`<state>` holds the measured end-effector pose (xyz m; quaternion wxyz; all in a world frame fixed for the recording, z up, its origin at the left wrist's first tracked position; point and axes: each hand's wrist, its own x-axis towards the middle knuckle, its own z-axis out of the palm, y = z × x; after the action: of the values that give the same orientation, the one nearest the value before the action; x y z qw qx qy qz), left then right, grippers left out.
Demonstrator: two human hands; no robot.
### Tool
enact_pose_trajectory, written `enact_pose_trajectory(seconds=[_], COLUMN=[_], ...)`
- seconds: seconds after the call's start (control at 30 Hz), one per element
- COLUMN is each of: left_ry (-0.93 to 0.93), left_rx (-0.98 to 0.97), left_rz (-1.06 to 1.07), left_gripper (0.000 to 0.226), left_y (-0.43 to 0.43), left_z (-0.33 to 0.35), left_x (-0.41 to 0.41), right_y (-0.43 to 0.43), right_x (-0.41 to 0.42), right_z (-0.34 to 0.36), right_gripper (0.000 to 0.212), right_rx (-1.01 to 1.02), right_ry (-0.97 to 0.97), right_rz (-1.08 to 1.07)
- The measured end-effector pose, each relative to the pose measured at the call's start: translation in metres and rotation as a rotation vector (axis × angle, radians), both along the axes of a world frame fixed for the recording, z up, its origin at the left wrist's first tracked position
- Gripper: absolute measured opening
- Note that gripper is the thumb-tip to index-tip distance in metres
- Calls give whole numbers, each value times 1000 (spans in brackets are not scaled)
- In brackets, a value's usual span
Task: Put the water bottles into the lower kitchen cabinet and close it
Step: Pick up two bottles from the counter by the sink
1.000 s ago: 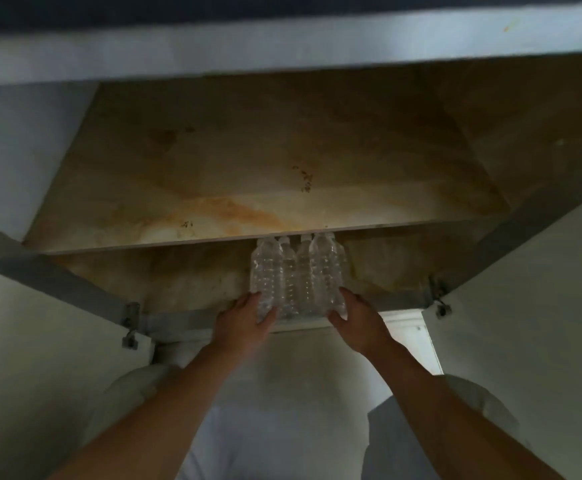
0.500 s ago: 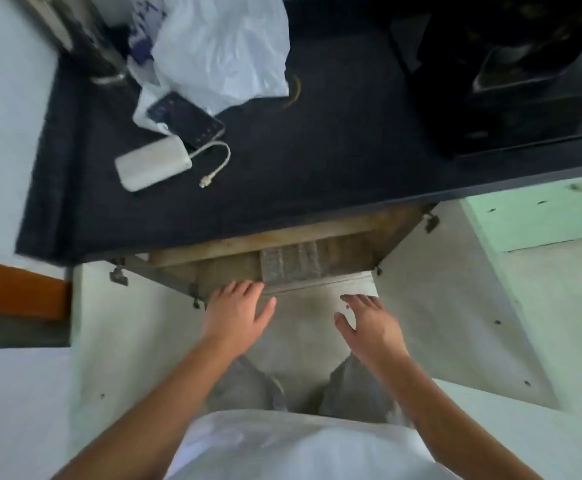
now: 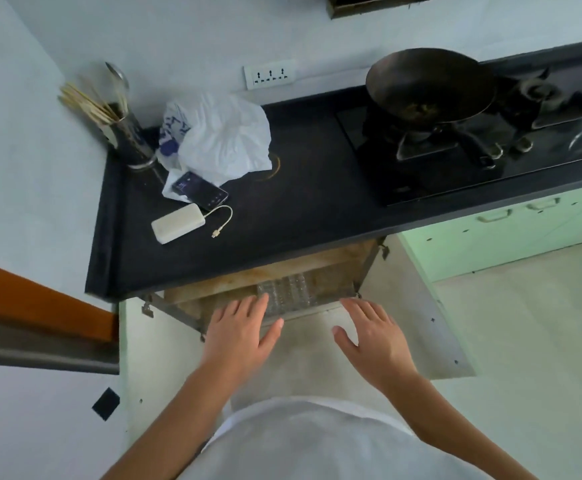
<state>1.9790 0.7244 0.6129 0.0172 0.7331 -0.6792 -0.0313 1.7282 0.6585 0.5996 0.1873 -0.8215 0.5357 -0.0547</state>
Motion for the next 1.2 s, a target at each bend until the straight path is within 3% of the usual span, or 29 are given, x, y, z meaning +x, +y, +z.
enact_pose_trajectory(seconds=[0.17,0.33,0.53,0.7,0.9,1.2], left_ry=[57,111,67,110,139,88], left_rx=[-4,14,-1,-50,-3,-8], left_rz=[-240,-609,-1067,-1316,-1432,-1205], left_gripper=[63,62,53,53,52,56], left_y=[-15,-46,-56,-30,-9,-38], left_z=[6,5,-12,-9,-11,2], left_x=[-26,-71,-170,-265,-352,-403], right_y=[34,97,213,293,318,218], right_x=[-30,-66,-105,-132,-191,-311], right_z=[9,8,1,-2,-22,-3], right_gripper=[60,64,61,58,55,59], right_rx=[-54,-59,-52,-70,-62,-157], right_ry=[28,25,76,94,68,-30], right_rz=[-241,-627,-1066,-1345,-1464,-1278])
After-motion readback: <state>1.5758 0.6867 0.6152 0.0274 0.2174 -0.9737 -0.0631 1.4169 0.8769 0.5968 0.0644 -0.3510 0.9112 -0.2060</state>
